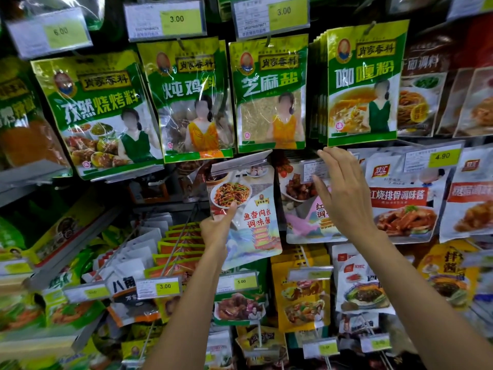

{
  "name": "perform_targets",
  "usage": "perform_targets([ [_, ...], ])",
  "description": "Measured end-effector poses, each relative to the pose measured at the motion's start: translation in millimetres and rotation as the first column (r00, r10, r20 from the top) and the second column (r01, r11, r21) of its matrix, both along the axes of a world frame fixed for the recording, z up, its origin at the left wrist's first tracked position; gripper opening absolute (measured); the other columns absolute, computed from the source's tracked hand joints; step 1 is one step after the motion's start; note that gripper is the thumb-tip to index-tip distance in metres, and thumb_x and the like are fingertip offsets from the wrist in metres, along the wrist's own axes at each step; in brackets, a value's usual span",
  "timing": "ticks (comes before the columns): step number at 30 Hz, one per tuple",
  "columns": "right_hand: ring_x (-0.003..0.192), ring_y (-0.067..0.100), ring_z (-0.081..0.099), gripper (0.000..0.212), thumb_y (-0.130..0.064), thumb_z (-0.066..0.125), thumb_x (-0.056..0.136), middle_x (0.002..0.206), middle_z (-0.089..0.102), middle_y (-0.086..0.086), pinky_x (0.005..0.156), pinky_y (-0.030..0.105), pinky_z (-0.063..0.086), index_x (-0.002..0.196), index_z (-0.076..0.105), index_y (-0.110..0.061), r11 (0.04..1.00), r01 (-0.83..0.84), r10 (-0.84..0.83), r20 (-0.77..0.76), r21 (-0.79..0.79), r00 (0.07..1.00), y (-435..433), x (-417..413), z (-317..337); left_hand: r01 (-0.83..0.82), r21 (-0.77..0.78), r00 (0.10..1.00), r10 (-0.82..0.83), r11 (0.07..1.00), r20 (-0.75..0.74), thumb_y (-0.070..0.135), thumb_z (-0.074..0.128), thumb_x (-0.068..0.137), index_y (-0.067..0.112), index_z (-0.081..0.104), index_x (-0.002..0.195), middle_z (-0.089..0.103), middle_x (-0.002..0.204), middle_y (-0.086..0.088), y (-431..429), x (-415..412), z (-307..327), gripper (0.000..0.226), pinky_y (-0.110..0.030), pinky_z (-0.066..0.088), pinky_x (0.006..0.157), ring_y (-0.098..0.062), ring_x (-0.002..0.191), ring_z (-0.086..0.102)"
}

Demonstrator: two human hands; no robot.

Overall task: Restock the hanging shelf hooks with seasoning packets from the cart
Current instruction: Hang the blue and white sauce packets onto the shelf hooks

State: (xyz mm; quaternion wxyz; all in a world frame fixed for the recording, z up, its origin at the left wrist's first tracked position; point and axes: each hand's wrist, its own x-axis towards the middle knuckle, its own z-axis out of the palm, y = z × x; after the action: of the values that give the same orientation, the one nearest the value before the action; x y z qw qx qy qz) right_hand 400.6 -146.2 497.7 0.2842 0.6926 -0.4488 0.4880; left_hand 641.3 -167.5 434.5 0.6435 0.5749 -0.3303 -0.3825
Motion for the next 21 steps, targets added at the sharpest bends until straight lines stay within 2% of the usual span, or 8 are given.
perform_targets([
  [5, 0.127, 0.035, 0.048, 0.042, -0.018, 0.056, 0.096, 0.132, 0.054, 0.021, 0.110, 0.042, 0.036, 0.131, 0.051, 0.004, 1.000, 0.004, -0.004, 0.003, 0.006, 1.000, 1, 0, 0, -0.081, 0.059, 0.997, 0.081, 0.995, 0.010, 0.045, 0.080, 0.071, -0.002, 0.064, 0.065, 0.059, 0.056, -0.003, -10, -6, 6, 0.049, -0.022, 0.035, 0.048, -0.011, 0.054, 0.053],
  [9, 0.128, 0.035, 0.047, 0.042, -0.018, 0.056, 0.097, 0.133, 0.054, 0.021, 0.111, 0.041, 0.036, 0.132, 0.051, 0.004, 1.000, -0.001, 0.000, 0.009, 0.023, 1.000, 2, 1, 0, -0.140, 0.081, 0.983, 0.129, 0.987, 0.128, 0.050, 0.077, 0.073, 0.004, 0.062, 0.053, 0.057, 0.047, 0.003, -14, -8, 8, 0.052, -0.022, 0.034, 0.046, -0.009, 0.048, 0.052],
  [11, 0.130, 0.034, 0.046, 0.043, -0.018, 0.056, 0.097, 0.134, 0.053, 0.020, 0.111, 0.041, 0.036, 0.133, 0.050, 0.004, 0.999, -0.001, 0.000, 0.016, 0.035, 1.000, 3, 2, 0, -0.157, 0.081, 0.971, 0.139, 0.984, 0.193, 0.052, 0.074, 0.074, 0.005, 0.064, 0.056, 0.058, 0.049, 0.004, -10, -9, 7, 0.051, -0.018, 0.032, 0.044, -0.006, 0.047, 0.052],
  [14, 0.131, 0.033, 0.045, 0.044, -0.016, 0.057, 0.096, 0.135, 0.053, 0.020, 0.111, 0.040, 0.036, 0.134, 0.049, 0.004, 0.999, -0.004, 0.003, 0.034, 0.032, 0.999, 6, 3, 0, -0.183, -0.003, 0.933, 0.174, 0.983, 0.316, 0.049, 0.073, 0.078, 0.012, 0.055, 0.049, 0.054, 0.043, 0.007, 2, -5, 5, 0.050, -0.019, 0.036, 0.044, -0.004, 0.042, 0.050],
  [15, 0.131, 0.034, 0.046, 0.044, -0.016, 0.058, 0.096, 0.134, 0.053, 0.021, 0.111, 0.040, 0.036, 0.134, 0.049, 0.005, 1.000, 0.000, 0.000, 0.037, 0.022, 0.999, 7, 3, 0, -0.183, -0.034, 0.917, 0.184, 0.982, 0.355, 0.046, 0.073, 0.080, 0.010, 0.060, 0.056, 0.061, 0.053, 0.001, 6, -3, 4, 0.045, -0.021, 0.040, 0.052, -0.010, 0.051, 0.056],
  [16, 0.130, 0.034, 0.046, 0.044, -0.015, 0.059, 0.095, 0.134, 0.053, 0.021, 0.111, 0.040, 0.036, 0.133, 0.049, 0.005, 1.000, 0.006, -0.006, 0.040, 0.009, 0.999, 9, 3, 0, -0.181, -0.053, 0.903, 0.187, 0.982, 0.387, 0.042, 0.072, 0.081, 0.004, 0.067, 0.072, 0.069, 0.071, -0.008, 13, -2, 3, 0.040, -0.026, 0.043, 0.060, -0.019, 0.067, 0.063],
  [18, 0.130, 0.034, 0.046, 0.043, -0.013, 0.059, 0.095, 0.134, 0.053, 0.021, 0.112, 0.039, 0.034, 0.132, 0.050, 0.006, 1.000, 0.017, -0.016, 0.047, -0.017, 0.999, 13, 3, -3, -0.186, -0.066, 0.875, 0.195, 0.980, 0.443, 0.036, 0.071, 0.084, -0.003, 0.065, 0.104, 0.069, 0.101, -0.018, 27, 0, 3, 0.044, -0.031, 0.042, 0.070, -0.033, 0.094, 0.063],
  [21, 0.128, 0.034, 0.047, 0.040, -0.009, 0.060, 0.094, 0.131, 0.055, 0.022, 0.110, 0.044, 0.038, 0.129, 0.052, 0.007, 0.999, 0.028, -0.024, 0.070, -0.045, 0.997, 26, 1, -11, -0.170, -0.118, 0.804, 0.207, 0.978, 0.558, 0.026, 0.068, 0.088, -0.003, 0.060, 0.117, 0.066, 0.111, -0.021, 47, 6, -2, 0.042, -0.031, 0.043, 0.075, -0.036, 0.101, 0.060],
])
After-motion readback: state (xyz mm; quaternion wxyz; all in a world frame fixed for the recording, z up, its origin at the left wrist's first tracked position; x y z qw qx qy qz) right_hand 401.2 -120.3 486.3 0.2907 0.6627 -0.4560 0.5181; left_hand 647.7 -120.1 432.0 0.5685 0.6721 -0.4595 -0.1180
